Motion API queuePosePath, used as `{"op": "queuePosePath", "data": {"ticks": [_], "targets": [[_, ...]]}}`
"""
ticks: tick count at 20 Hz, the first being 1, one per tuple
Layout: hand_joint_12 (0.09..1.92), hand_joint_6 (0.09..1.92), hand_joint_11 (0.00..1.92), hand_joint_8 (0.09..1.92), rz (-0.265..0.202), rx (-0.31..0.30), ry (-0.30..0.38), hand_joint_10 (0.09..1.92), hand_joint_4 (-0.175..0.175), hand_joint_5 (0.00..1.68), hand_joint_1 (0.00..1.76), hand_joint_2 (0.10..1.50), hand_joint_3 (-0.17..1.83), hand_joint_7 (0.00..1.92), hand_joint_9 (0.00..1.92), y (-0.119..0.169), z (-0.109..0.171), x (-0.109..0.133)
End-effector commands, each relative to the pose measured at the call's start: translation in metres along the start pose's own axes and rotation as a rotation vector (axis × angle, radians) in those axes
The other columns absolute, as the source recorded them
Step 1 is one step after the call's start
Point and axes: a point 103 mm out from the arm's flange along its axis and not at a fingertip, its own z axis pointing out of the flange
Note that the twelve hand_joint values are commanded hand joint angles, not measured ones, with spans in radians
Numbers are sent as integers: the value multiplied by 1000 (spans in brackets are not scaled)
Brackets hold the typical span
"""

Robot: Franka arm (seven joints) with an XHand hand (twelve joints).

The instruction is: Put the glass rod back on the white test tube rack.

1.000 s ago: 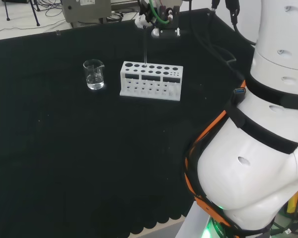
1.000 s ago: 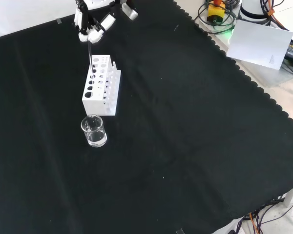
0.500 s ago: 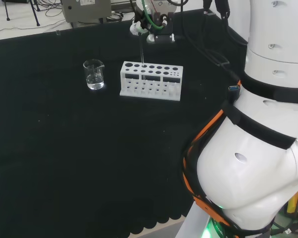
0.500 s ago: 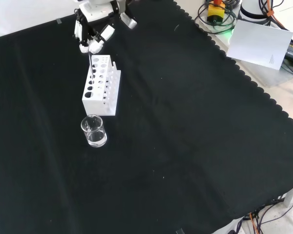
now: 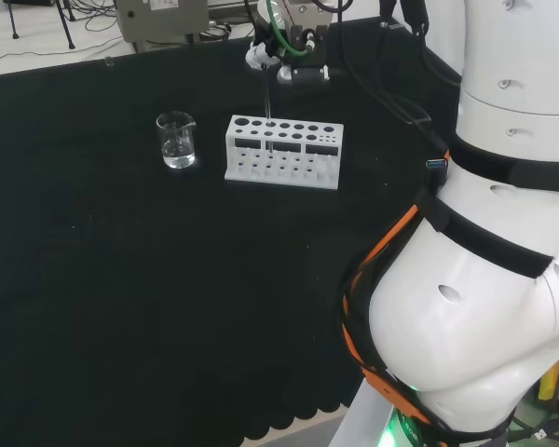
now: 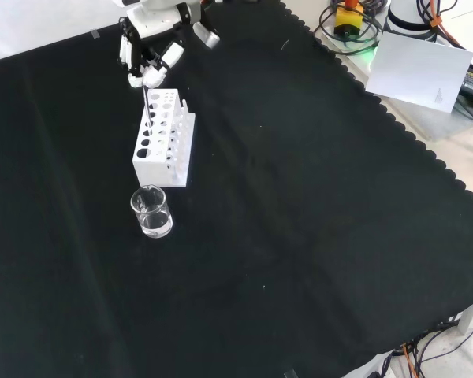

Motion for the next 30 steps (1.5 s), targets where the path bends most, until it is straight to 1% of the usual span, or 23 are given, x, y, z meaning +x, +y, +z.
{"op": "queuePosePath", "data": {"ticks": [1, 7, 9, 13, 14, 15, 16, 17, 18, 19, 21, 24, 27, 30], "targets": [[194, 87, 1836, 887, 0, 10, -3, 356, -175, 1408, 1317, 1071, -175, 1257, 1831, -1, 5, -2], [195, 87, 1840, 886, 3, 22, 5, 358, -175, 1407, 1316, 1072, -175, 1257, 1834, 0, 8, -2], [195, 87, 1841, 808, 3, 29, 8, 361, -175, 1409, 1318, 1063, -175, 1293, 1837, 0, 7, -2], [192, 87, 1847, 242, 0, 41, 12, 365, -171, 1453, 1326, 1019, -175, 1534, 1850, 1, 4, -2], [192, 87, 1850, 137, 0, 45, 12, 366, -155, 1456, 1324, 1017, -175, 1572, 1855, 1, 4, -2], [198, 135, 1855, 93, 0, 49, 11, 373, -135, 1409, 1320, 1020, -175, 1582, 1861, 1, 5, -2], [206, 259, 1861, 87, 1, 51, 10, 381, -114, 1356, 1315, 1024, -175, 1584, 1867, 1, 5, -2], [214, 264, 1866, 87, 2, 52, 10, 391, -133, 1375, 1283, 1024, -175, 1574, 1872, 1, 5, -2], [225, 211, 1870, 87, 3, 53, 10, 403, -152, 1416, 1259, 1021, -175, 1563, 1876, 1, 5, -2], [235, 154, 1876, 87, 4, 55, 10, 412, -163, 1414, 1284, 954, -175, 1556, 1880, 1, 4, -2], [250, 95, 1893, 87, 6, 56, 8, 423, -173, 1394, 1325, 865, -175, 1547, 1892, 1, 3, -2], [306, 87, 1911, 87, 8, 54, 3, 460, -175, 1370, 1339, 830, -175, 1538, 1914, 2, 0, -3], [382, 87, 1905, 87, 9, 54, 6, 505, -175, 1339, 1340, 823, -175, 1521, 1915, 2, -2, -3], [410, 87, 1909, 87, 9, 53, 5, 520, -175, 1317, 1336, 819, -175, 1507, 1919, 3, -6, -4]]}}
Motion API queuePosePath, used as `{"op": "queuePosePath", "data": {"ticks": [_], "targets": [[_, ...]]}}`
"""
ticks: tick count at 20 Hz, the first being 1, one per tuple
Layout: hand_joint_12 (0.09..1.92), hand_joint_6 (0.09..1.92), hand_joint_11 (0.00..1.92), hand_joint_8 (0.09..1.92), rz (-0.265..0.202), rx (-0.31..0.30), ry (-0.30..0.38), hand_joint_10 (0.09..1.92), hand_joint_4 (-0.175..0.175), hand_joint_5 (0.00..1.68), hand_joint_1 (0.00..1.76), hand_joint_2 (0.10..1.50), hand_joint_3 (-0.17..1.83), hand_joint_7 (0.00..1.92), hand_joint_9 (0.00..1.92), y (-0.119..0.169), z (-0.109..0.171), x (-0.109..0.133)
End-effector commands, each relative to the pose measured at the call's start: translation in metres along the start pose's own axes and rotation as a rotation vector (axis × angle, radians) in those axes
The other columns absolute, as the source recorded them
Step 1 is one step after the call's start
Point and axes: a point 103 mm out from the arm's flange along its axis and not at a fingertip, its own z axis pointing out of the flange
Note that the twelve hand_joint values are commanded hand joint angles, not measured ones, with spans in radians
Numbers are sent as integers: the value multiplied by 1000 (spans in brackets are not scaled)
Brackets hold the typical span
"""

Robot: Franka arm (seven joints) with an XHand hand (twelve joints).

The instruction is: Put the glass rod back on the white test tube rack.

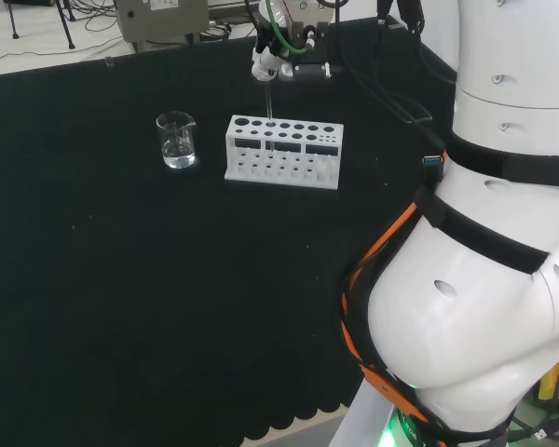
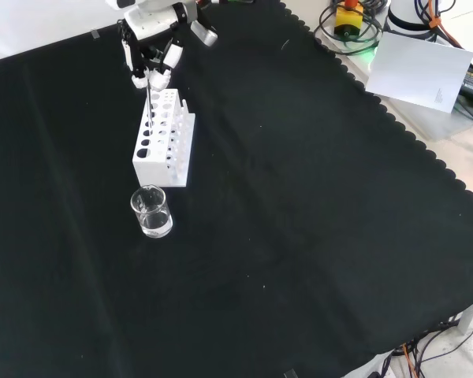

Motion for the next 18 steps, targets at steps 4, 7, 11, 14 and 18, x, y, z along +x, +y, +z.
{"op": "queuePosePath", "data": {"ticks": [4, 7, 11, 14, 18], "targets": [[518, 174, 1886, 87, 2, -5, -3, 547, -175, 1254, 1336, 816, -175, 1486, 1920, 1, -6, 0], [578, 385, 1877, 87, 0, -1, -6, 575, -175, 1139, 1341, 815, -175, 1458, 1920, 1, -8, 2], [605, 569, 1876, 87, -4, 9, -12, 577, -175, 1020, 1347, 812, -175, 1410, 1920, 0, -3, 4], [620, 608, 1877, 87, -5, 10, -12, 569, -175, 976, 1352, 809, -175, 1368, 1920, 0, -2, 5], [637, 631, 1880, 87, -9, 8, -13, 555, -175, 951, 1353, 808, -175, 1350, 1920, -2, -3, 5]]}}
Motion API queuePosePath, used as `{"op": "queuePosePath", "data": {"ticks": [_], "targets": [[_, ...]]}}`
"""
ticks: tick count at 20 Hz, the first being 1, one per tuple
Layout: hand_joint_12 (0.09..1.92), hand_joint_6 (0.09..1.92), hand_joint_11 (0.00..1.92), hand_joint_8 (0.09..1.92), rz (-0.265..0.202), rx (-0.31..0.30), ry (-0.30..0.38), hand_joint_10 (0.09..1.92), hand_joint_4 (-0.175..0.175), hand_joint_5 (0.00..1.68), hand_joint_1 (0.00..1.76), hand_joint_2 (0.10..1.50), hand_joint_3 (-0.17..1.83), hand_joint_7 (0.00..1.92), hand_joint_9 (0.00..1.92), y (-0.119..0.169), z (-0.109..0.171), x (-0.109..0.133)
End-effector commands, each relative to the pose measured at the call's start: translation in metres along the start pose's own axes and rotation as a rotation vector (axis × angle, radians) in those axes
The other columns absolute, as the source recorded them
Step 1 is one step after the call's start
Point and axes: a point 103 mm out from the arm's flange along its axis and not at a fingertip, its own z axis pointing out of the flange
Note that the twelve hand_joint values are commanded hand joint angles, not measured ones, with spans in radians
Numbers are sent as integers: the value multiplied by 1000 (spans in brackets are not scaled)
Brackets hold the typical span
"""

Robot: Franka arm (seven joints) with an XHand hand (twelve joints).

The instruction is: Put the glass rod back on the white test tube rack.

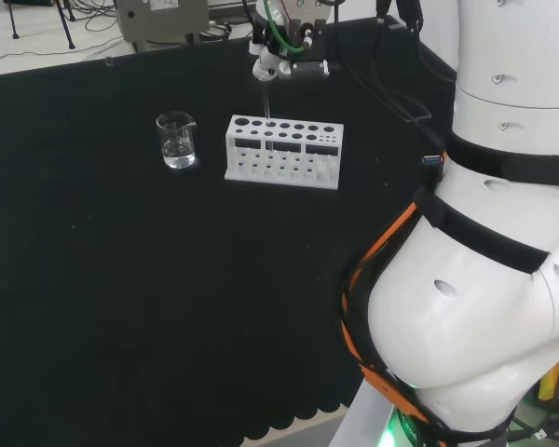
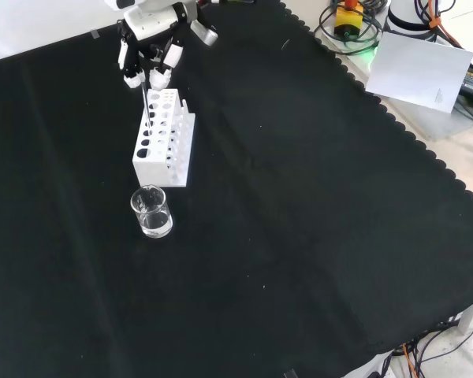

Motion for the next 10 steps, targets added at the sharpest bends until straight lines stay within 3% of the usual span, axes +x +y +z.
{"op": "queuePosePath", "data": {"ticks": [1, 10], "targets": [[638, 632, 1882, 87, -4, -1, -2, 554, -175, 949, 1353, 808, -175, 1348, 1920, -2, -1, 0], [660, 654, 1895, 87, -14, 10, -14, 551, -175, 910, 1355, 803, -175, 1280, 1920, -2, 0, 1]]}}
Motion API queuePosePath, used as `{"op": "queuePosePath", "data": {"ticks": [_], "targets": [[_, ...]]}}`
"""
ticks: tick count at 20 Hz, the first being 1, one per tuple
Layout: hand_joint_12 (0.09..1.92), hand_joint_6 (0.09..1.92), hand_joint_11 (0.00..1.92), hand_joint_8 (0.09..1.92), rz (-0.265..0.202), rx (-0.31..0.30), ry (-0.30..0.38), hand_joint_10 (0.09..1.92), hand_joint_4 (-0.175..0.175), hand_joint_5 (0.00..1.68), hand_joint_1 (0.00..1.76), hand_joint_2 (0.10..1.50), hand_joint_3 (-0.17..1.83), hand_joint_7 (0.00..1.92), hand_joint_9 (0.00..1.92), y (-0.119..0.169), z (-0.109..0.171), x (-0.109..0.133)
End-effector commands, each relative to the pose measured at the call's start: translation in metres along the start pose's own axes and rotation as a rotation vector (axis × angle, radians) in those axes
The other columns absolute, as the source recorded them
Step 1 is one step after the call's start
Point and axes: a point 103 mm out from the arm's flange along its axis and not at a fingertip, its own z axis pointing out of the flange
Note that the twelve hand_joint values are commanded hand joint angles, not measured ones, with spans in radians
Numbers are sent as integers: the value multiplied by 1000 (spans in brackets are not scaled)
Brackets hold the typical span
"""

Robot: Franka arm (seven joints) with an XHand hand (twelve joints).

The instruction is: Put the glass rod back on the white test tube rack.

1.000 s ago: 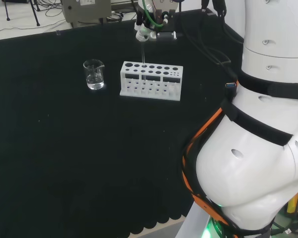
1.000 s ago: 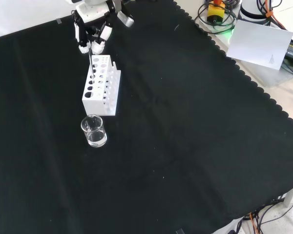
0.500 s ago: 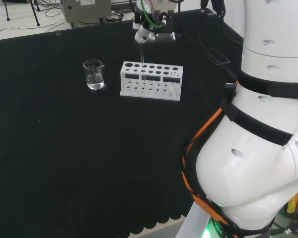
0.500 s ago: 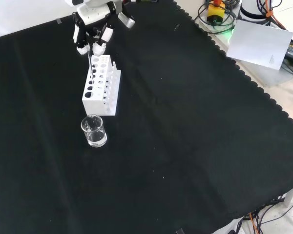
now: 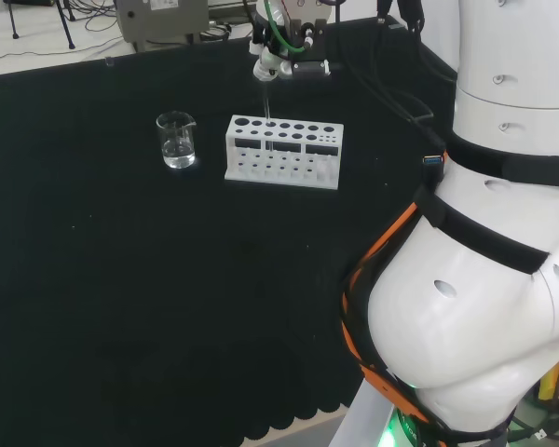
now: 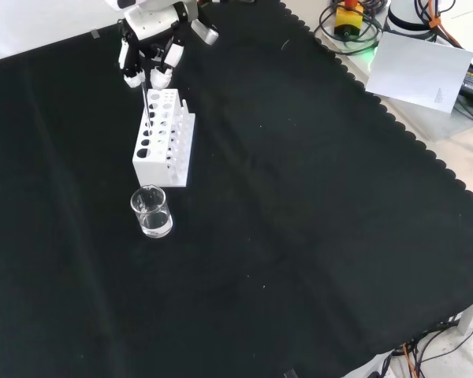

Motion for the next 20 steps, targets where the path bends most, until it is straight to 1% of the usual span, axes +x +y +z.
{"op": "queuePosePath", "data": {"ticks": [1, 12, 20], "targets": [[663, 659, 1897, 87, -9, 6, -4, 551, -175, 898, 1355, 802, -175, 1257, 1920, 0, 0, 2], [664, 699, 1913, 87, -3, 4, -3, 540, -175, 806, 1343, 792, -175, 1153, 1920, -1, -5, -3], [666, 706, 1920, 87, 1, -2, 1, 539, -175, 763, 1339, 787, -175, 1125, 1920, -1, -6, -5]]}}
